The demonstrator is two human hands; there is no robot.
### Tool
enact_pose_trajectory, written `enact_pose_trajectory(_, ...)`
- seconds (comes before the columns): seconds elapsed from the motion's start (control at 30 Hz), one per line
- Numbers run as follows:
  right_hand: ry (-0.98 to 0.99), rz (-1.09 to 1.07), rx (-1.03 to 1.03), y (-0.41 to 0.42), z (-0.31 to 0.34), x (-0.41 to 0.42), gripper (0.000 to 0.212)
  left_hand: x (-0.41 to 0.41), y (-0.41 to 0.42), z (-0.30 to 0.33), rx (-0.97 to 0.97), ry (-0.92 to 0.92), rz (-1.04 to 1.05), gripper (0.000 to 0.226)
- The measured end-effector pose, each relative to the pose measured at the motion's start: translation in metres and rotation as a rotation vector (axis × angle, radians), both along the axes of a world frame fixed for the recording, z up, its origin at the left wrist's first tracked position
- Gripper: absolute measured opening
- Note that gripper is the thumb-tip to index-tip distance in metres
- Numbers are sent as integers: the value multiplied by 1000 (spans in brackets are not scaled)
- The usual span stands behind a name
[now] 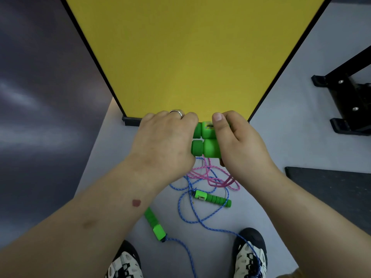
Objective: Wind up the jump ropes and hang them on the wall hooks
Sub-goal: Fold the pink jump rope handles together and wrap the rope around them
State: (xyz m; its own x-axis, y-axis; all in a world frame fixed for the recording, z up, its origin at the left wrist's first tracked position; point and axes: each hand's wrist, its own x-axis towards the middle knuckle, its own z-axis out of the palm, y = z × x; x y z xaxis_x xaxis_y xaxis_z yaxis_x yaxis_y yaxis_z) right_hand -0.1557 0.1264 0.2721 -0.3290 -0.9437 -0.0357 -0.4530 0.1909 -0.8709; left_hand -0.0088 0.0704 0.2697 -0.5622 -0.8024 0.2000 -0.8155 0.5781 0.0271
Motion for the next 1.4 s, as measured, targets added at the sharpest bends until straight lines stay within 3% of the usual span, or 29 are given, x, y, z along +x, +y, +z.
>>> enact_pose_trajectory(0.17,-96,60,-22,1,3,-3,35,5,-1,7,-66,-48,-61,36)
enact_pose_trajectory(0.23,-283,150,53,-1,3,-8,15,10,-5,11,-68,-67,-25,35)
enact_pose_trajectory(0.27,-380,195,113,-4,1,-14,14,13,-7,12,-78,-69,-10,34)
enact_pose_trajectory(0.33,-452,253,241,-10,-1,-27,45,18,-9,14,-93,-66,12,31)
enact_pose_trajectory(0.4,-262,338,306,-8,-2,-41,50,19,-10,15,-95,-62,21,32)
enact_pose_trajectory(0.5,121,408,290,1,-2,-50,14,20,-12,18,-93,-51,16,32)
enact_pose_trajectory(0.53,186,365,249,1,-4,-51,15,20,-12,19,-86,-40,13,32)
enact_pose_trajectory(0.63,243,259,88,-12,-10,-48,22,19,-10,21,-57,-16,-5,34)
enact_pose_trajectory(0.73,263,271,29,-26,-16,-44,12,16,-8,26,-42,23,-15,41)
enact_pose_trajectory(0.8,196,289,89,-28,-17,-32,16,16,-9,30,-51,52,12,43)
enact_pose_trajectory(0.87,252,334,101,-27,-25,-17,25,18,-12,31,-51,61,64,43)
enact_pose_trajectory(0.97,421,427,271,-23,-29,4,36,21,-17,27,-67,42,123,40)
enact_pose_trajectory(1.1,726,517,452,-7,-5,16,34,25,-20,19,-77,-12,157,39)
enact_pose_trajectory(1.27,974,603,421,-3,41,13,34,27,-22,14,-47,-56,166,36)
enact_pose_trajectory(1.4,948,688,468,-13,76,3,37,23,-20,13,-16,-51,140,37)
